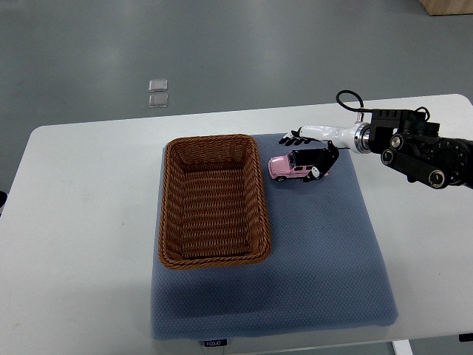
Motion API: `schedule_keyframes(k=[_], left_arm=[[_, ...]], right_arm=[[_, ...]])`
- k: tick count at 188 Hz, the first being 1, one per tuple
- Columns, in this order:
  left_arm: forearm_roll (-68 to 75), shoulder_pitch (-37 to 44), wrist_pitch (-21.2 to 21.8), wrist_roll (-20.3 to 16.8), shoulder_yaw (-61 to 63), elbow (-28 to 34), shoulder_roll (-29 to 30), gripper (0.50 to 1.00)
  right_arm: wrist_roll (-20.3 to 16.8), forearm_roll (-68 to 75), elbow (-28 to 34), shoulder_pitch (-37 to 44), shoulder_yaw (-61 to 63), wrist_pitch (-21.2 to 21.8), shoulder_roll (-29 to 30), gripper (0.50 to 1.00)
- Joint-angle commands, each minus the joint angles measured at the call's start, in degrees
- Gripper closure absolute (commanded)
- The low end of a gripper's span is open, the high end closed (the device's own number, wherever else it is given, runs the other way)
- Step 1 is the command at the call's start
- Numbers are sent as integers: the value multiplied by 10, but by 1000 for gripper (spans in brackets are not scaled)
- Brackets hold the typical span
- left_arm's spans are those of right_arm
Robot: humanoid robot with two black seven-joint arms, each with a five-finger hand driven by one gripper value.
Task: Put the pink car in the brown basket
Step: 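Close the right hand fingers around the pink toy car, then lift the pink toy car up off the mat with the right hand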
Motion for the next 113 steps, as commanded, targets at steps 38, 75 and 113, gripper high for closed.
schedule_keyframes(k=[38, 75, 113], left_arm=[[0, 0, 0, 0, -1, 2, 0, 500], [0, 0, 0, 0, -1, 3, 0, 500], [0, 0, 0, 0, -1, 3, 0, 500]], right_arm=[[0, -7, -12, -2, -17, -9, 19, 613], [-1, -7, -12, 1, -17, -10, 19, 916], [-2, -18, -12, 11, -22, -5, 13, 1000]])
